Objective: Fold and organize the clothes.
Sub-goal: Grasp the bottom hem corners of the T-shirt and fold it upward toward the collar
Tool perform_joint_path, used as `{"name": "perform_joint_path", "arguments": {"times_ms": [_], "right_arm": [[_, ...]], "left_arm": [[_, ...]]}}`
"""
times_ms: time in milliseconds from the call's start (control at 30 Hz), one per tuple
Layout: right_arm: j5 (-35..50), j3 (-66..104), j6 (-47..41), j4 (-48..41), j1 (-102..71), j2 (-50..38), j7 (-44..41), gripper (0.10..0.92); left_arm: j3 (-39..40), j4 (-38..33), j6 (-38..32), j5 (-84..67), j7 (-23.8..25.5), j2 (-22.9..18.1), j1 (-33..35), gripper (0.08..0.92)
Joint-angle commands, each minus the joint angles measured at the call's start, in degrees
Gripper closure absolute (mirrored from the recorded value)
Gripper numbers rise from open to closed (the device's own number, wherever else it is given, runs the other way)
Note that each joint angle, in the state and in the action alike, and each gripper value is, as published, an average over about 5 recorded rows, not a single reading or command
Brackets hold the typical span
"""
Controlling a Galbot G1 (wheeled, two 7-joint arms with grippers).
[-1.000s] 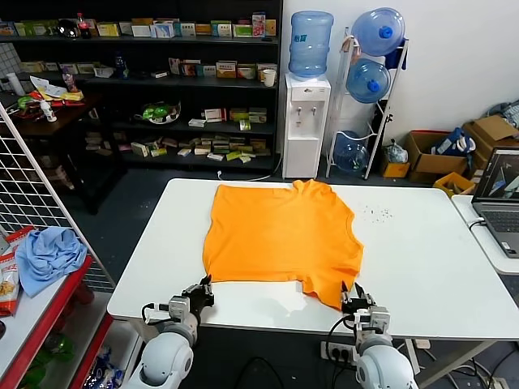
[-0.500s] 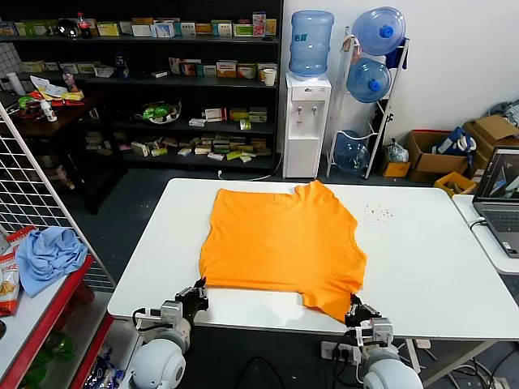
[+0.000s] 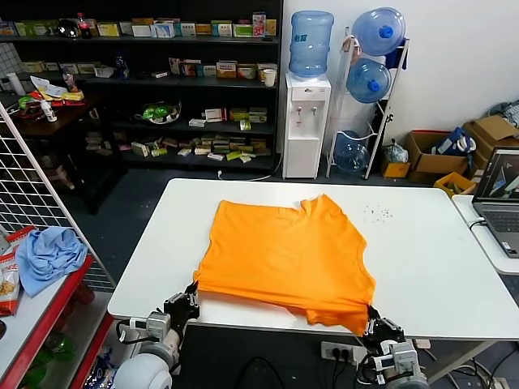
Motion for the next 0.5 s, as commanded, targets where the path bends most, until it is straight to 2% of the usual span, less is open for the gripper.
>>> {"name": "perform_joint_path", "arguments": {"times_ms": [33, 500], "right_arm": [[-1.0, 0.8, 5.0, -1.8, 3.1, -1.9, -1.2, 0.901], [1.3, -3.9, 12.4, -20.8, 24.8, -2.5, -4.3, 0.901]], "left_arm": [[0.9, 2.2, -4.2, 3.4, 0.8, -1.0, -3.5, 0.902], [4.4, 17.2, -6.5, 4.9, 1.5, -2.4, -16.4, 0.902]]}}
